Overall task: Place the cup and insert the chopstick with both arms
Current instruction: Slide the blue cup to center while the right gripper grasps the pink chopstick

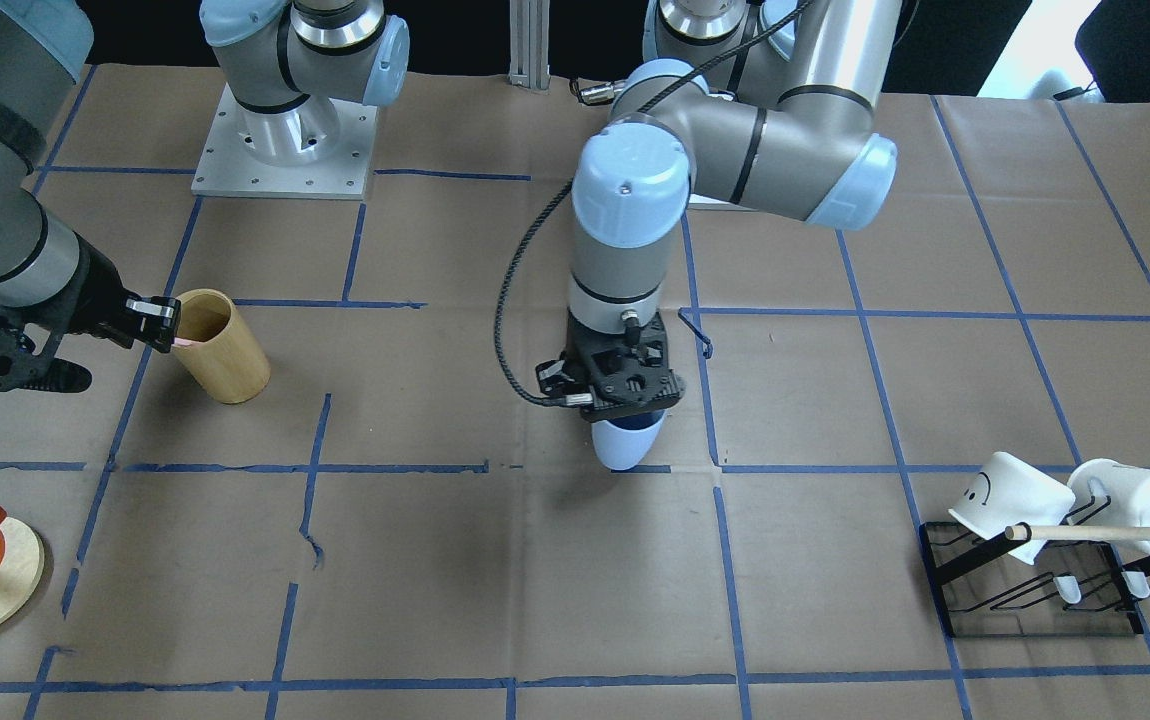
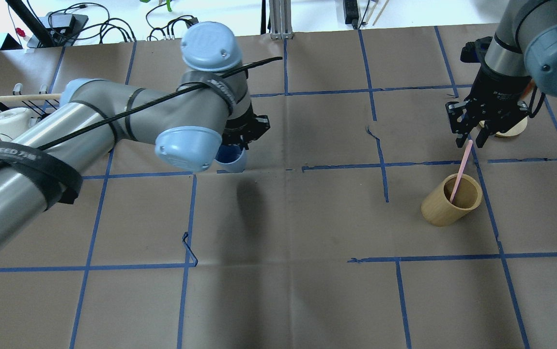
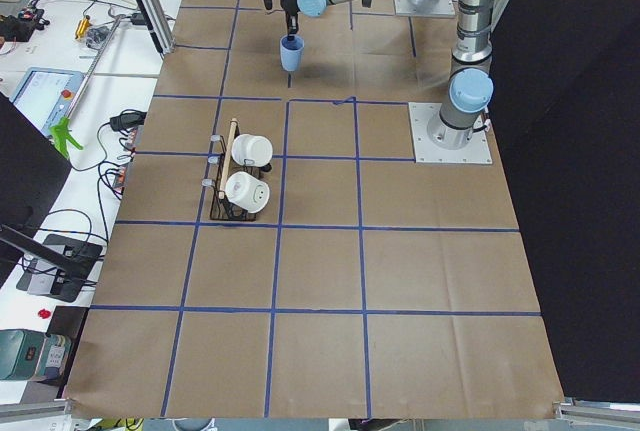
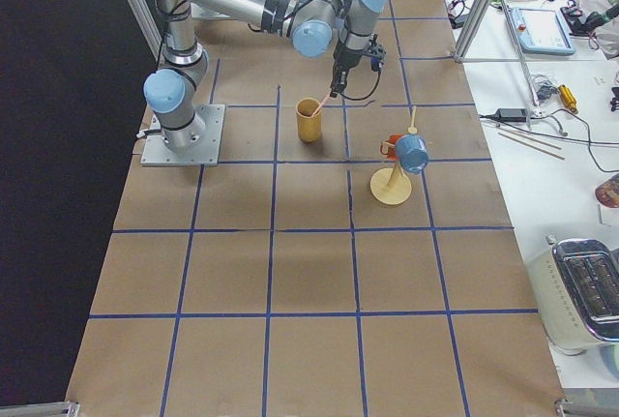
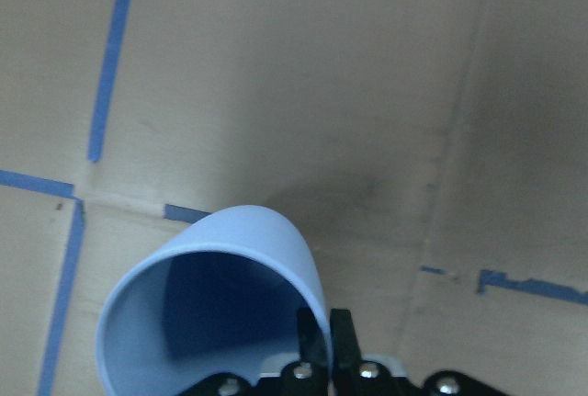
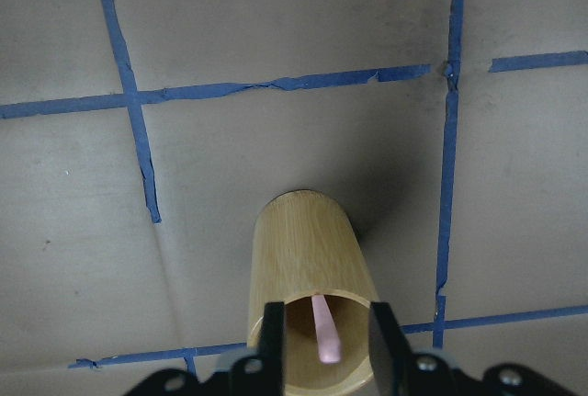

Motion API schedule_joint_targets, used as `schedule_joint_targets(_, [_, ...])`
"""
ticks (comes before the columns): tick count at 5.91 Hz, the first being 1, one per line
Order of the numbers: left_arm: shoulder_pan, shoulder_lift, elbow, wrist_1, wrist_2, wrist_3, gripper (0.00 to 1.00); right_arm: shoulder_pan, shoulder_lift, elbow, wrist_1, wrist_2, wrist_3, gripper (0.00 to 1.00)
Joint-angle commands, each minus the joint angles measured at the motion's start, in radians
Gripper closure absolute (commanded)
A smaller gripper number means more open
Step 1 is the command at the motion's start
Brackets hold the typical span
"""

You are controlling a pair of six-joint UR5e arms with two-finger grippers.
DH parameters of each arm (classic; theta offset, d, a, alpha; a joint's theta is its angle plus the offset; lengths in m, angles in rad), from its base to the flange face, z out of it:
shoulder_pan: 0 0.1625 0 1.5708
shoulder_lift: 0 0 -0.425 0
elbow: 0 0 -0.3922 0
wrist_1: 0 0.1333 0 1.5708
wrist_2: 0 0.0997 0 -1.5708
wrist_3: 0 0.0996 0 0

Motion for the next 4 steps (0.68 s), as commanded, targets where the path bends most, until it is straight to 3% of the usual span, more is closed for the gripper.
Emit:
schedule_joint_targets(1, [-0.093, -0.117, 0.127, -0.003, -0.041, -0.145, 0.97, 0.002, -0.001, -0.002, 0.005, 0.002, 0.0, 0.71])
schedule_joint_targets(2, [-0.102, -0.121, 0.128, -0.003, -0.042, -0.146, 0.97, 0.002, -0.001, -0.003, 0.007, 0.002, 0.0, 0.87])
schedule_joint_targets(3, [-0.105, -0.134, 0.126, -0.003, -0.04, -0.146, 0.88, 0.002, -0.001, -0.008, 0.005, 0.002, 0.0, 0.94])
schedule_joint_targets(4, [-0.105, -0.135, 0.114, -0.003, -0.037, -0.134, 0.36, 0.002, -0.001, -0.015, 0.005, 0.004, 0.0, 0.94])
